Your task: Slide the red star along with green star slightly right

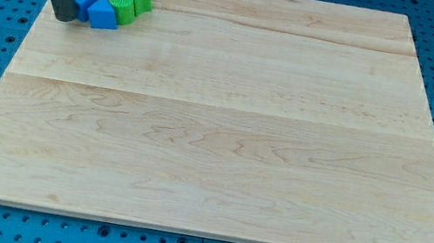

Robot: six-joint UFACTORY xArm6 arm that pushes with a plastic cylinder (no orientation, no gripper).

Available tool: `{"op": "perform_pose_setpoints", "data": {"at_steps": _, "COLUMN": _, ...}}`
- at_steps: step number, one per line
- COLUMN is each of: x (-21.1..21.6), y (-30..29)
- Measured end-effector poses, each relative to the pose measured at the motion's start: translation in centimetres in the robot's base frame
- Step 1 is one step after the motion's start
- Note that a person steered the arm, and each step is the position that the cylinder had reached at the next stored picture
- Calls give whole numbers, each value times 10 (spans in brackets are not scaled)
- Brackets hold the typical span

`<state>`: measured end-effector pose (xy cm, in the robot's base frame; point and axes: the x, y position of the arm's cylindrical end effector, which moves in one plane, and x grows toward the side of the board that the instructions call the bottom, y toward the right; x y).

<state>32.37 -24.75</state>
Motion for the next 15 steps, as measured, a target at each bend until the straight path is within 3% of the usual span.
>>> {"op": "perform_pose_setpoints", "data": {"at_steps": 2, "x": 11, "y": -1}}
{"op": "perform_pose_setpoints", "data": {"at_steps": 4, "x": 33, "y": -58}}
{"op": "perform_pose_setpoints", "data": {"at_steps": 11, "x": 31, "y": -57}}
{"op": "perform_pose_setpoints", "data": {"at_steps": 12, "x": 26, "y": -58}}
{"op": "perform_pose_setpoints", "data": {"at_steps": 15, "x": -49, "y": -57}}
